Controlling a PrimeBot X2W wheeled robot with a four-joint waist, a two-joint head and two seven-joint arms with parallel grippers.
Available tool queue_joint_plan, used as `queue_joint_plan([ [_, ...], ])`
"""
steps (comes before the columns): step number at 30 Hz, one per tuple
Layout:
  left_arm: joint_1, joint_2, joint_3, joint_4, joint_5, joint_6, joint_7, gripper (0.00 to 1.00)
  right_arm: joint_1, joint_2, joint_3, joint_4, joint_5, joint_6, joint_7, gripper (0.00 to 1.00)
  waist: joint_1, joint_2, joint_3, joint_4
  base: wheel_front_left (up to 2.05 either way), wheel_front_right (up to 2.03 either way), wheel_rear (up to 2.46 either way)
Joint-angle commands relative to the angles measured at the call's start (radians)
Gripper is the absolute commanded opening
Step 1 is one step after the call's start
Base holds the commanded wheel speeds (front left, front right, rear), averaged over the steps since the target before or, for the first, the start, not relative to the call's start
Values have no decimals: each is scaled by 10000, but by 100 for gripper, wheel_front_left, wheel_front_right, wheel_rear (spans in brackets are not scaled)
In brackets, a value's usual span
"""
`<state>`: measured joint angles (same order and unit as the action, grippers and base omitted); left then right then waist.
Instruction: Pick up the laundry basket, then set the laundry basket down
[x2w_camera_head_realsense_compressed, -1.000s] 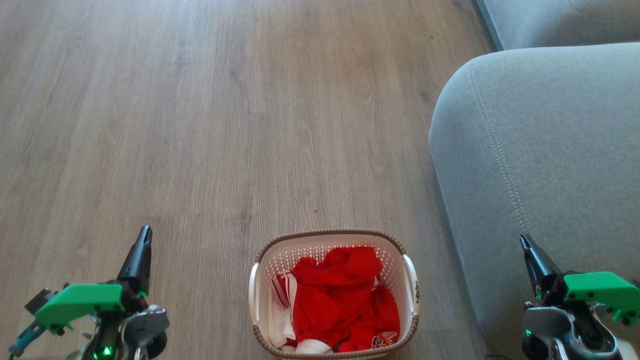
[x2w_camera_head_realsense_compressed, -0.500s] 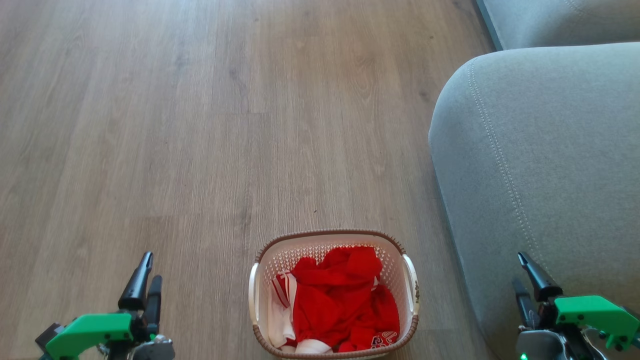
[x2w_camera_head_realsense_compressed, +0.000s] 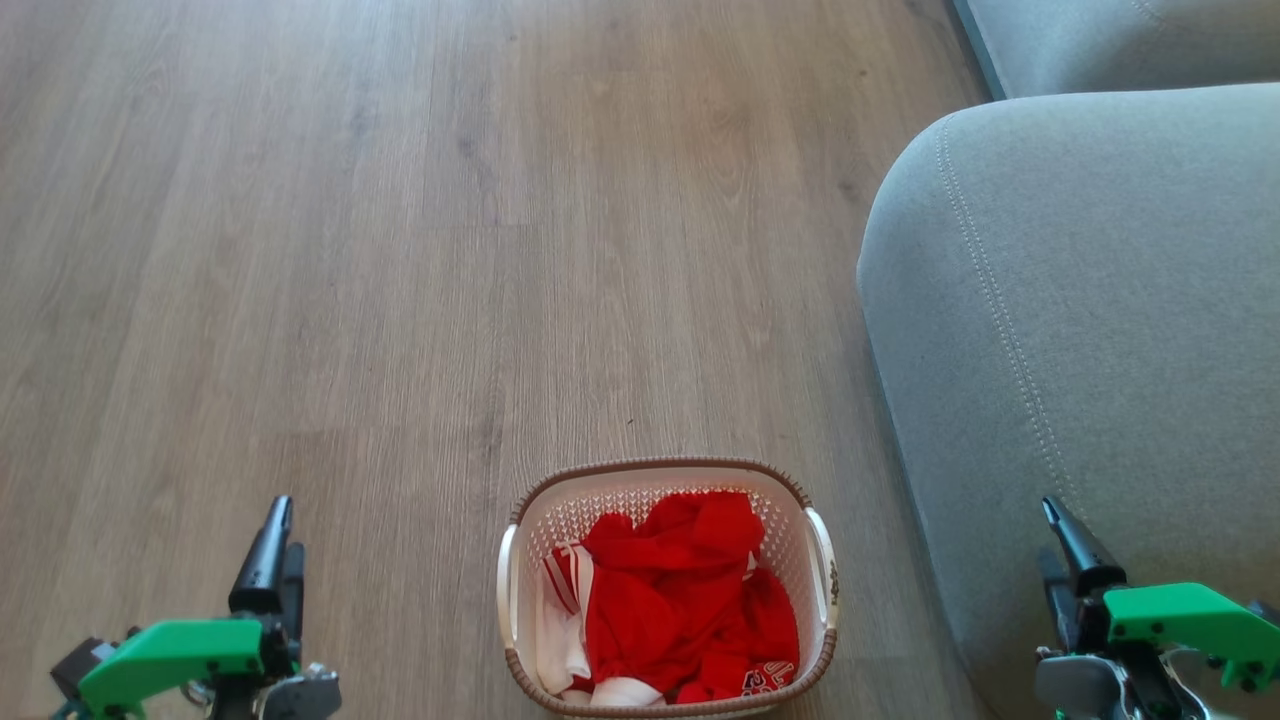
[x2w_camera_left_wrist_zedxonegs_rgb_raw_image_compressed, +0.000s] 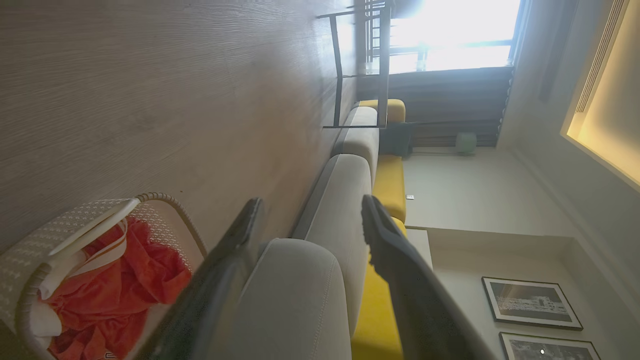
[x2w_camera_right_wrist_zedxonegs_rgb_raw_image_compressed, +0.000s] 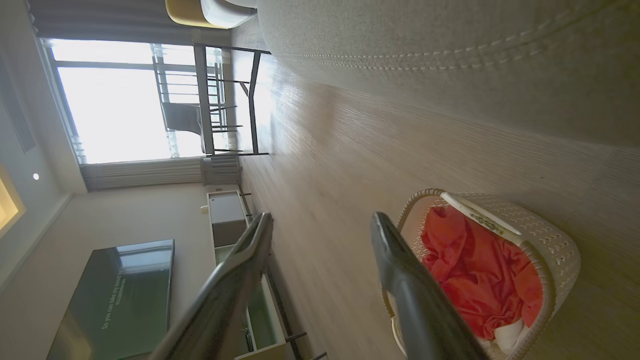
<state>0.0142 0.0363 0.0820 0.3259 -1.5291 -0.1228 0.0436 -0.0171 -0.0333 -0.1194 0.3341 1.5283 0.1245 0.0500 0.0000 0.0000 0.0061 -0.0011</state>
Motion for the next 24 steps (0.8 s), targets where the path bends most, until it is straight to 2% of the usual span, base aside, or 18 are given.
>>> queue_joint_plan([
  [1,-618,81,257,-464,282,-15,-101,100,-620,-58,60,-407,-275,12,-167,100,0,0,6,0,0,0,0],
  [9,-756,85,513,-760,961,-20,-306,100,-792,-65,173,-551,-1197,15,-372,100,0,0,18,-1,0,0,0],
  [17,-929,90,736,-1332,2018,-22,-538,100,-989,-74,259,-965,-2615,19,-604,100,0,0,27,30,0,0,0],
  [24,-1010,94,583,-2085,3316,261,-743,100,-1158,-82,519,-1343,-4071,23,-809,100,0,0,49,48,0,0,0],
])
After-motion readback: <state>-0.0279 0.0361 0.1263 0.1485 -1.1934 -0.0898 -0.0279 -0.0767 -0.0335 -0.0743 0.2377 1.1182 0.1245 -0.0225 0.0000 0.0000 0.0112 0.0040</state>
